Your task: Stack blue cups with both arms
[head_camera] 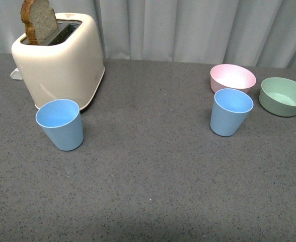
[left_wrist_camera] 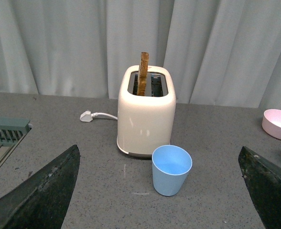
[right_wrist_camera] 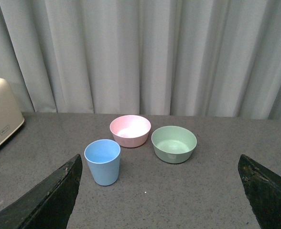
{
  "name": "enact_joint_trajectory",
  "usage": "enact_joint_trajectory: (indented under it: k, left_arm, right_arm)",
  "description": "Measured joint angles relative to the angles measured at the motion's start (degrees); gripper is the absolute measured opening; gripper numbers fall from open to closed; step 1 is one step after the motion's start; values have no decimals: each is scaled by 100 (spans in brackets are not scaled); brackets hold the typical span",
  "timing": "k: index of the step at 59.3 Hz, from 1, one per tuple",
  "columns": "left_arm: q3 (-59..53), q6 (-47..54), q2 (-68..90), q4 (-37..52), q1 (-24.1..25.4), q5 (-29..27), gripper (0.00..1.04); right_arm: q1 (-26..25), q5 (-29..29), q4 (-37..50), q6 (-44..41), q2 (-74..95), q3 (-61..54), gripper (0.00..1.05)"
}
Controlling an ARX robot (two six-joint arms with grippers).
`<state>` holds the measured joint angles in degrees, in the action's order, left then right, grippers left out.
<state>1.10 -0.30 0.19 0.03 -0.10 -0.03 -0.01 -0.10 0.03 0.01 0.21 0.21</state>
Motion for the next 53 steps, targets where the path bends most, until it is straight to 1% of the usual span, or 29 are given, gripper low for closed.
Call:
enact_joint_trajectory:
  k: [53]
  left_arm:
    - [0,0,0,0,0,0,98]
  right_arm:
    - [0,2,0,0,0,0,95]
